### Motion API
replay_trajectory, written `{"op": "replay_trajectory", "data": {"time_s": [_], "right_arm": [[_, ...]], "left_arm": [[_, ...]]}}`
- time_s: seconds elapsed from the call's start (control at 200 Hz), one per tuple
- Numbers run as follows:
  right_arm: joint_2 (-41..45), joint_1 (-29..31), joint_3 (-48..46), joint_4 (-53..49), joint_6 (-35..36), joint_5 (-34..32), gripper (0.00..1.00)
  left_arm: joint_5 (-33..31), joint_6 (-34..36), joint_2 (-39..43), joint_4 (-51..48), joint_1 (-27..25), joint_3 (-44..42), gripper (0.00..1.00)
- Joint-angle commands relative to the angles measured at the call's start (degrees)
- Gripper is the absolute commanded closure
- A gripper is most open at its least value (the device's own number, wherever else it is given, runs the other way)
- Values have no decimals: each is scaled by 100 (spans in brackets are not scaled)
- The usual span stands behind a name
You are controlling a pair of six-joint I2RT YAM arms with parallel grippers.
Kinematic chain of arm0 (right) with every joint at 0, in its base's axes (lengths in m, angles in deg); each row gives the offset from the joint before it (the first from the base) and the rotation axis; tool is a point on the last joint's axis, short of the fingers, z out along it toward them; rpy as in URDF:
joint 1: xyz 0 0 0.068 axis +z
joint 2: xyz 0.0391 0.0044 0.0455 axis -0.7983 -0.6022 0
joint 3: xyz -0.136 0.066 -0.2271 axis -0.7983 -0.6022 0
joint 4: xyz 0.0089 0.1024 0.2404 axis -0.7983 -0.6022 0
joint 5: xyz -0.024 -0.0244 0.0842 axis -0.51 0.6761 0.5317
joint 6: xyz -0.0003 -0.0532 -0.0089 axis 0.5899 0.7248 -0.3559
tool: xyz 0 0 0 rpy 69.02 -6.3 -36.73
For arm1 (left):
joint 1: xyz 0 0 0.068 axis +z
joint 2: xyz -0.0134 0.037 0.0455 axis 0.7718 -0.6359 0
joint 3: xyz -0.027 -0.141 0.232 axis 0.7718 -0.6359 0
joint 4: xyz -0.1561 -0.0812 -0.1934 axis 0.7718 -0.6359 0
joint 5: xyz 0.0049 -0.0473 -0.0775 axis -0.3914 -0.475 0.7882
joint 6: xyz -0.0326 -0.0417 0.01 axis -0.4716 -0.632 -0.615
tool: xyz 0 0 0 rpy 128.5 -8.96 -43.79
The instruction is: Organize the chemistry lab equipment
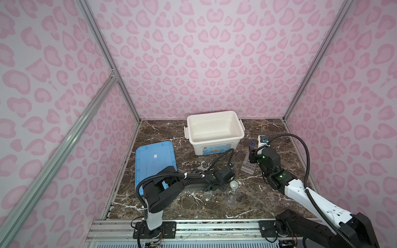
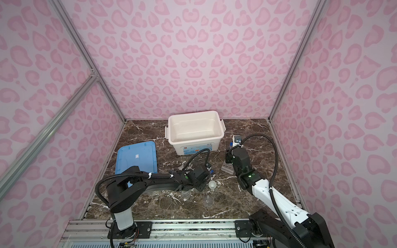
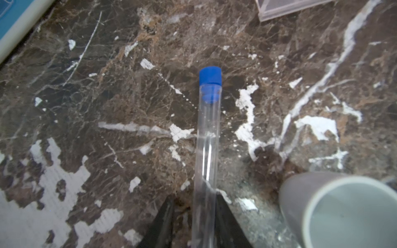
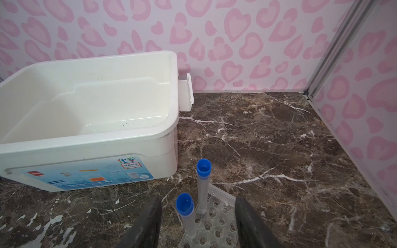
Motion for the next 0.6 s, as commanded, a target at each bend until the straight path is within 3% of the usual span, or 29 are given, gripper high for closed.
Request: {"op": "replay_trajectory", "data": {"time_s": [0.0,0.145,0.595], "right_arm": [[57,1,-21,51,-64,70,44],[220,-27,33,-53,-131,202,42],[604,-359,36,-387,-393,1127,42]], "left_arm": [[24,17,-86,-313,37,-11,72],[77,11,-99,-276,56,-20,77],[112,-71,31,-104,136,41,81]]}}
